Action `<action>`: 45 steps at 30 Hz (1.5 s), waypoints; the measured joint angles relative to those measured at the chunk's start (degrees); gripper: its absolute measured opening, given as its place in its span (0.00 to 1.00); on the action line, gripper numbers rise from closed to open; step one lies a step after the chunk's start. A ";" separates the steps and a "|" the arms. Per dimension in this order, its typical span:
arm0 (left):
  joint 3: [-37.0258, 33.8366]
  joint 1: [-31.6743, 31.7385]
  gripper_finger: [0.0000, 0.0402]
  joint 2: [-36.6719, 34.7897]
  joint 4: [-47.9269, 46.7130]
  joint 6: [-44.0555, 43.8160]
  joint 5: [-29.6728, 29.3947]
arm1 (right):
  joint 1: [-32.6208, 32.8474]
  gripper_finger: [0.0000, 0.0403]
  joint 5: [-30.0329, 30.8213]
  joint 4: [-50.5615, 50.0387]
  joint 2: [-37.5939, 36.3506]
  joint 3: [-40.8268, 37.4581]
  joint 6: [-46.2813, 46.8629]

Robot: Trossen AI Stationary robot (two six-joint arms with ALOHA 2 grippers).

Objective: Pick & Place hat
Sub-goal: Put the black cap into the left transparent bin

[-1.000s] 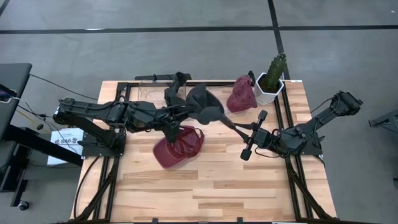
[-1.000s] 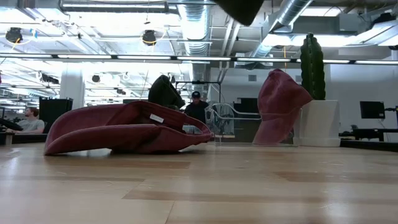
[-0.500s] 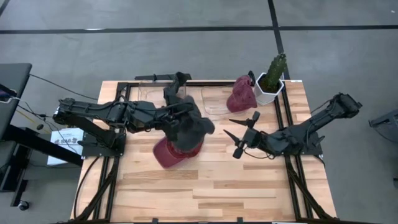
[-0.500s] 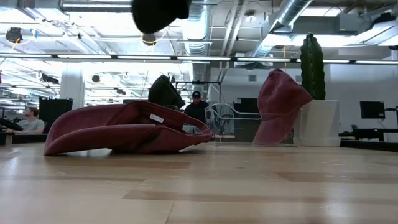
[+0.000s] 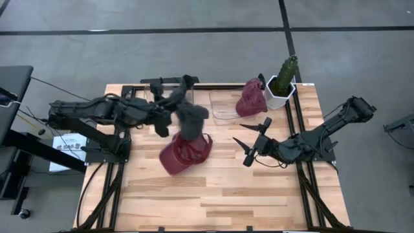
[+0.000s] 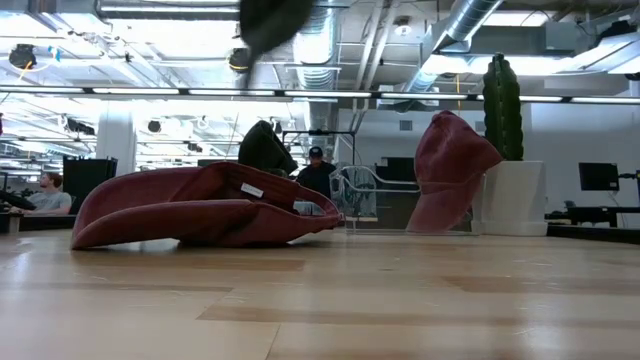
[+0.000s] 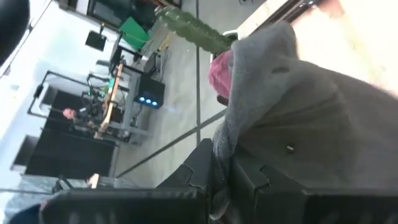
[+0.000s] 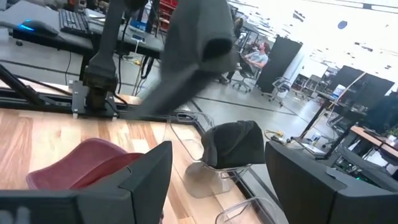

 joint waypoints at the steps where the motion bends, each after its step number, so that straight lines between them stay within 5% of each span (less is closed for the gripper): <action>1: 0.00 0.33 0.07 -0.76 -0.63 -0.49 0.06 | 0.00 0.62 -0.05 -0.15 0.01 0.00 0.06; 16: 0.02 7.37 0.06 -8.99 -12.18 -7.49 0.74 | -0.04 0.62 -0.33 -3.00 0.02 0.00 3.58; 38: -12.56 23.52 0.07 -8.61 -16.60 6.22 1.00 | -0.04 0.62 -0.46 -3.09 0.02 0.00 4.90; 45: -13.09 26.63 0.07 -8.61 -16.01 12.04 7.14 | -0.04 0.62 -0.44 -3.29 0.02 0.00 4.92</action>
